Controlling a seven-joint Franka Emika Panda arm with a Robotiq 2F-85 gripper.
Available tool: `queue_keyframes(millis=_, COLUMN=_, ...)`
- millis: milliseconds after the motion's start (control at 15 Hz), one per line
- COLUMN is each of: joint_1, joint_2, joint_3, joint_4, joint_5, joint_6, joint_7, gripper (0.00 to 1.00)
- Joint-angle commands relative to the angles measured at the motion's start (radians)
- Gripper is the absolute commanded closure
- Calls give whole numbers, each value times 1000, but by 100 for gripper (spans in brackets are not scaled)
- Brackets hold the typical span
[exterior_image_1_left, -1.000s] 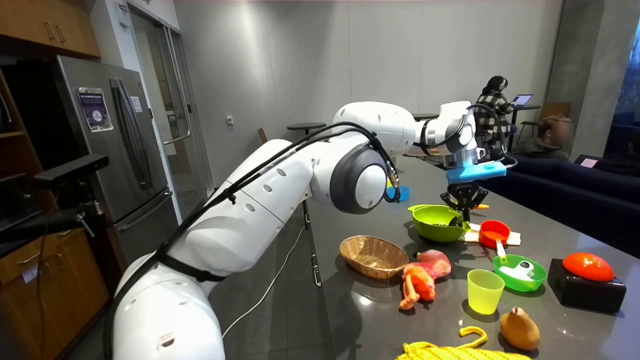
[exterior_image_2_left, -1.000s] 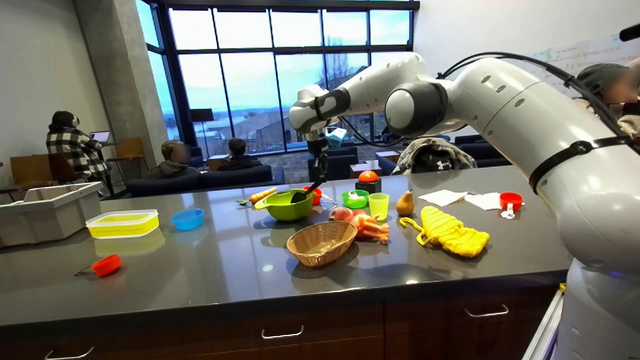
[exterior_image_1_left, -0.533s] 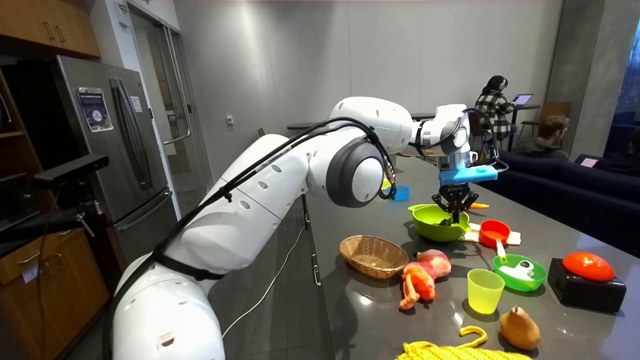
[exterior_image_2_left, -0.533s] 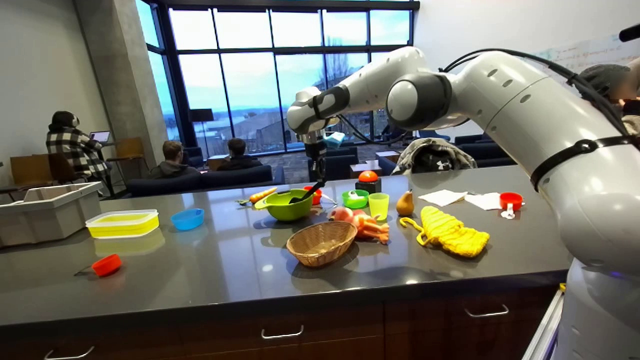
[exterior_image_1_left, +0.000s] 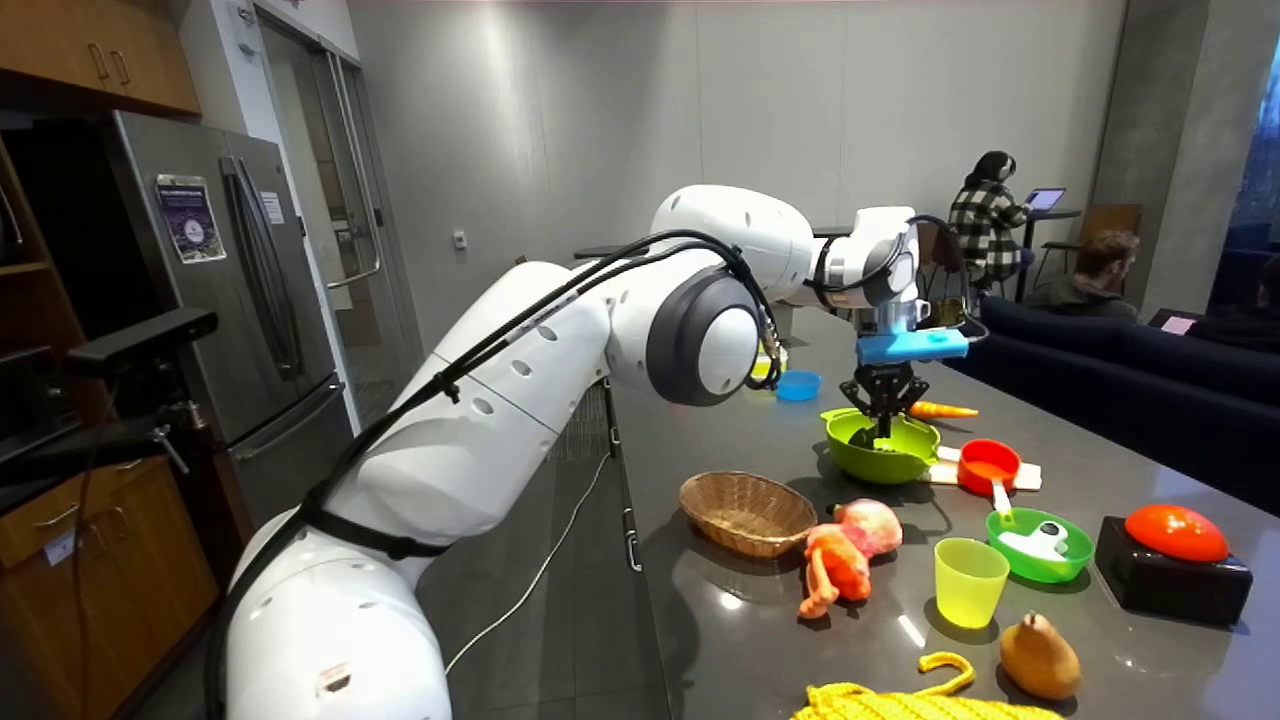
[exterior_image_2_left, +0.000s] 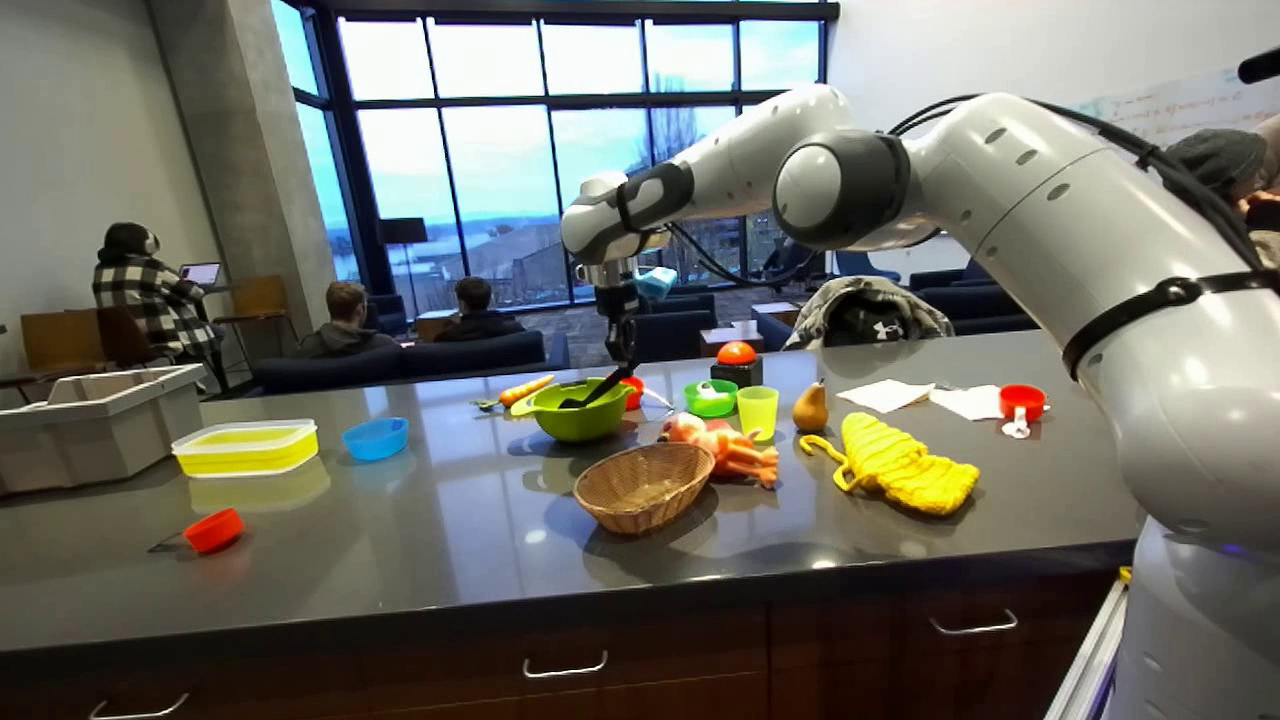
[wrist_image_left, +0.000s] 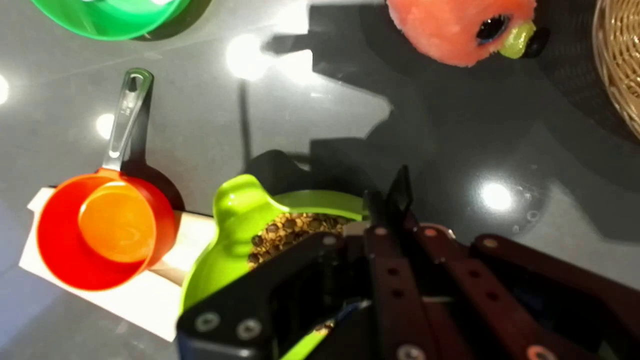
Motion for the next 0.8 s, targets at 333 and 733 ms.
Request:
queue_keyframes(millis=333, joint_1=-2, joint_2=-13, joint_3=34, joint_4=9, joint_5=7, joint_6=44, joint_7=-8, gripper=99)
queue_keyframes(millis=733, joint_1=-33, joint_2=36, joint_3=32, joint_4=57, joint_5=29, joint_6=134, joint_7=11, gripper=99)
